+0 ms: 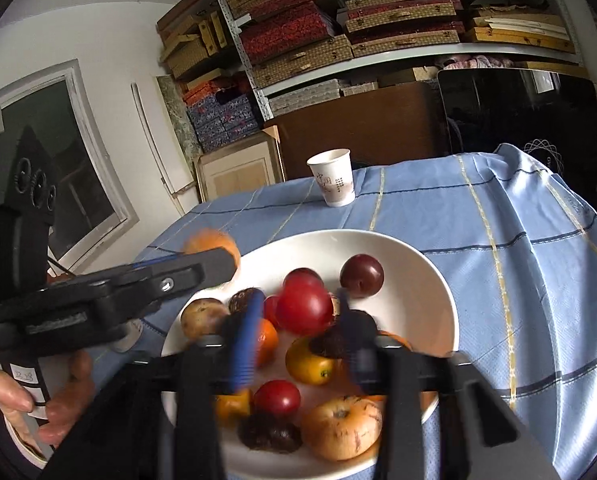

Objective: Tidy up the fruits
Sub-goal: 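Place the tomato and striped fruit onto the white plate and open both grippers, then grasp the small brown round fruit on the cloth with the left gripper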

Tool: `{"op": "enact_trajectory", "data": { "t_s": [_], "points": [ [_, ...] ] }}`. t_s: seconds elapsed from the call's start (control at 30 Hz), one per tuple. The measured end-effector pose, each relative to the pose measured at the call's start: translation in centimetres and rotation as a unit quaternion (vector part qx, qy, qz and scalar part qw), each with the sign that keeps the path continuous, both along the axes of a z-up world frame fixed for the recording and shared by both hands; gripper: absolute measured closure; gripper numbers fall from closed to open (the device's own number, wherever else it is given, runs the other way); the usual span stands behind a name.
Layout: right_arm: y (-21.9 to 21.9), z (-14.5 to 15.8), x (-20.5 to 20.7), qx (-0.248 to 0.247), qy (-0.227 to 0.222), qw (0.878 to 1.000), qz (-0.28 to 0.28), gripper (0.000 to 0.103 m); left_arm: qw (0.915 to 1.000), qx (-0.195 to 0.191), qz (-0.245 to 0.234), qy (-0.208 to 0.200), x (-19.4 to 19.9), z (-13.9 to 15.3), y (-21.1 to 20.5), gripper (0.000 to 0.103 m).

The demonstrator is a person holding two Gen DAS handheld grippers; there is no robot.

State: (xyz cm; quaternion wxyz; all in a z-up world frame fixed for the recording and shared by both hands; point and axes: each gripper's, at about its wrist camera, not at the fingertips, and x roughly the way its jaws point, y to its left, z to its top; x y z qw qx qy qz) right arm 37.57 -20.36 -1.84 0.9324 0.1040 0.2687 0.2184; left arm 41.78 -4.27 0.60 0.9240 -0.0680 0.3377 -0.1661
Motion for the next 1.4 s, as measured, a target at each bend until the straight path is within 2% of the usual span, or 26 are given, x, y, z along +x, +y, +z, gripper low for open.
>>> {"op": "enact_trajectory", "data": {
  "t_s": [0.13, 0.3, 0.47, 0.57, 0.6, 0.73, 0.8, 0.87, 0.9, 1.03, 1.13, 1.23, 1.3, 1.4],
  "points": [
    [-0.9, 1.0, -1.0, 0.006, 0.002, 1.0, 0.008, 0.046, 0.9996, -0.024, 0.016, -0.007, -0.3, 1.4, 1.6, 0.012],
    [-0.7, 2.3, -3.4, -0.031, -0.009, 0.999, 0.028, 0.046, 0.9987, -0.034, 0.036, -0.009, -2.5, 3.3, 2.1, 0.005],
    [-0.6, 1.4, -6.4, -0.073, 0.005, 0.996, 0.048, 0.046, 0.9991, -0.014, 0.035, -0.019, -5.2, 4.0, 1.3, 0.005],
    [-0.1, 0.0, -8.1, -0.113, 0.025, 0.991, 0.064, 0.046, 1.0, 0.004, 0.003, 0.004, -6.5, 3.2, 0.4, 0.005],
    [0.2, -0.4, -8.5, -0.127, 0.032, 0.989, 0.068, 0.046, 0.9994, 0.009, -0.024, 0.021, -7.1, 2.4, -0.1, 0.005],
    [1.2, -2.4, -10.3, -0.19, 0.041, 0.976, 0.095, 0.047, 0.9946, 0.024, -0.089, 0.049, -9.3, 0.1, -1.6, 0.005],
    [1.4, -2.7, -10.6, -0.189, 0.048, 0.975, 0.11, 0.052, 0.9904, 0.022, -0.121, 0.064, -10.1, -0.9, -2.5, 0.005],
    [1.5, -2.8, -10.5, -0.183, 0.062, 0.973, 0.124, 0.053, 0.985, 0.014, -0.149, 0.086, -10.5, -1.9, -3.2, 0.005],
    [1.5, -2.9, -10.4, -0.183, 0.068, 0.972, 0.128, 0.053, 0.9822, 0.014, -0.161, 0.095, -10.8, -2.3, -3.6, 0.008],
    [1.5, -3.5, -10.3, -0.184, 0.089, 0.969, 0.141, 0.054, 0.975, 0.013, -0.189, 0.117, -11.5, -3.5, -4.3, 0.033],
    [1.9, -3.7, -10.6, -0.194, 0.086, 0.966, 0.148, 0.054, 0.9708, 0.014, -0.201, 0.13, -11.6, -4.4, -4.6, 0.044],
    [2.1, -4.0, -10.8, -0.199, 0.083, 0.964, 0.156, 0.054, 0.968, 0.02, -0.211, 0.135, -11.4, -5.3, -5.2, 0.052],
    [2.1, -4.2, -10.7, -0.204, 0.086, 0.963, 0.155, 0.054, 0.9676, 0.036, -0.21, 0.135, -11.1, -5.9, -5.8, 0.053],
    [2.0, -4.6, -10.4, -0.201, 0.096, 0.962, 0.155, 0.054, 0.9654, 0.056, -0.212, 0.142, -10.1, -6.9, -6.6, 0.061]
  ]
}}
